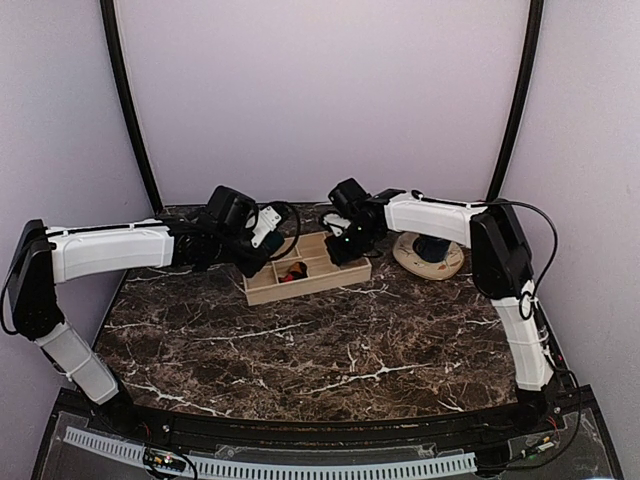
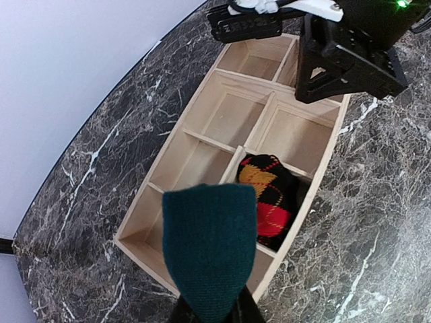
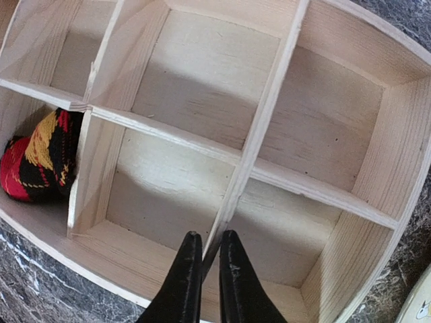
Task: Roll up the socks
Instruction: Move the storage box to the center of the board.
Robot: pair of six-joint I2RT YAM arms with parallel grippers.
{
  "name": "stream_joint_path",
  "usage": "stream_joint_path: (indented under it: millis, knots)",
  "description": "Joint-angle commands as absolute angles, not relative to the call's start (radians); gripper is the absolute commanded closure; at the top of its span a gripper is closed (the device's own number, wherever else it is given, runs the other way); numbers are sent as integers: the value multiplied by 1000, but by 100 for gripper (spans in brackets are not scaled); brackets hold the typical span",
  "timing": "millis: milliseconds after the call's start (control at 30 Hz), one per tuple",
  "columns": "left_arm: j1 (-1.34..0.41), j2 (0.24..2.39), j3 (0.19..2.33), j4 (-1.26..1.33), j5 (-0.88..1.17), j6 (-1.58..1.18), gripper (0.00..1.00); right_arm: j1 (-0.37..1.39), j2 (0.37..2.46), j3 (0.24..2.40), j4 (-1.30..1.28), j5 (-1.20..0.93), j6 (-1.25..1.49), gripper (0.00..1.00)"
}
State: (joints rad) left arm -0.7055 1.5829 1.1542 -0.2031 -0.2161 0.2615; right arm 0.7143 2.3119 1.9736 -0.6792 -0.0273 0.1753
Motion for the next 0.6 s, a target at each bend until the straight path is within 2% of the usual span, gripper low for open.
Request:
stream_joint_path:
  millis: [0,200,567]
  knots:
    - [-691,1536,1128,-202,-235,226,93,743,2292,1903,-763,-30,172,91]
    - [-690,1525,1114,-249,-217,142,93,764,2246,1838,-729,-30,198,91]
    - [-693,1469,963,-235,-145,11,93,802,2195,1787,-696,-32,237,90]
